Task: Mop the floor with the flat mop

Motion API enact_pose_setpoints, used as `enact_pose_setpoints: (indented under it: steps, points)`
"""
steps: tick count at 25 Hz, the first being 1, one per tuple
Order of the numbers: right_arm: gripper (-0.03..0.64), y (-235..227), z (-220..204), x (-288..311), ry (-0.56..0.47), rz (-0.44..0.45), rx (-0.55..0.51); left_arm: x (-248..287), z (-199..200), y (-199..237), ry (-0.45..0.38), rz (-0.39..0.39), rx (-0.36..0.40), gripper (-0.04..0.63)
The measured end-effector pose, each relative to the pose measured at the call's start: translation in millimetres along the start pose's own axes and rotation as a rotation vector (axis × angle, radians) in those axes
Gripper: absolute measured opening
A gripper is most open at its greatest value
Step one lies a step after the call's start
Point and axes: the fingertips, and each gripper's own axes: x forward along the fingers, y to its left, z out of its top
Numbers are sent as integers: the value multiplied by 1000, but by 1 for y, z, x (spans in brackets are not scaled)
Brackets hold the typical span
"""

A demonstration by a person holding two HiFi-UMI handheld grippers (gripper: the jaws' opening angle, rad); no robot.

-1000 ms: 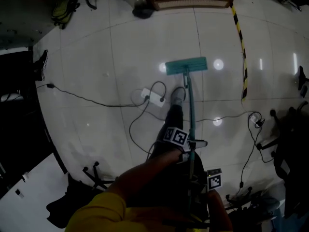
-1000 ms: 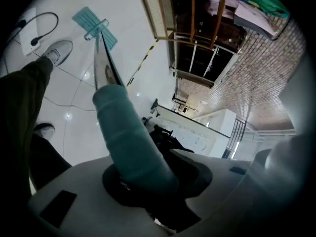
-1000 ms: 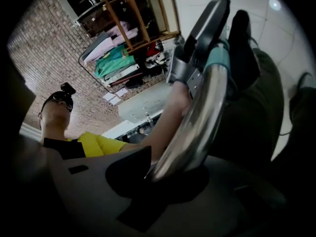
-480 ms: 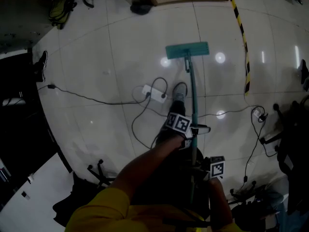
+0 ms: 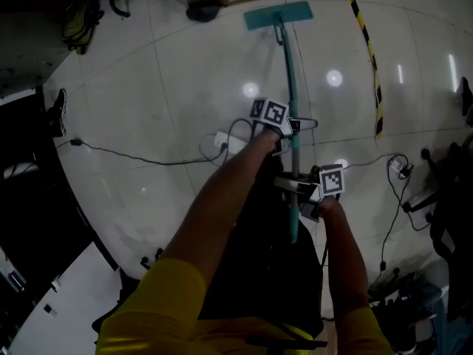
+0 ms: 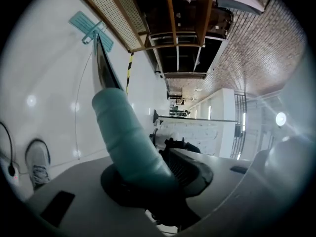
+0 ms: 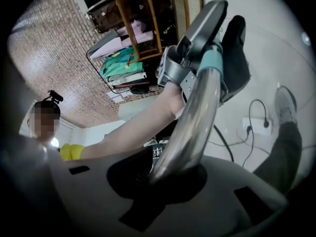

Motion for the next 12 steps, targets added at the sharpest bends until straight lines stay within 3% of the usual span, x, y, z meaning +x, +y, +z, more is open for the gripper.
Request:
enact_pose_setpoints:
  steps: [3, 6, 9, 12]
  points:
    - [66, 3, 20, 14, -23, 32, 31, -9, 22, 7, 41, 59, 35, 142]
    - [55, 9, -1, 13, -11, 8, 70, -6, 3, 3, 43, 60, 14, 137]
    - [54, 25, -48, -1, -21, 9, 122, 2, -49, -9, 43, 46, -44, 135]
    - [54, 50, -119, -23, -28, -7, 177, 17, -129, -34, 69, 37, -94, 136]
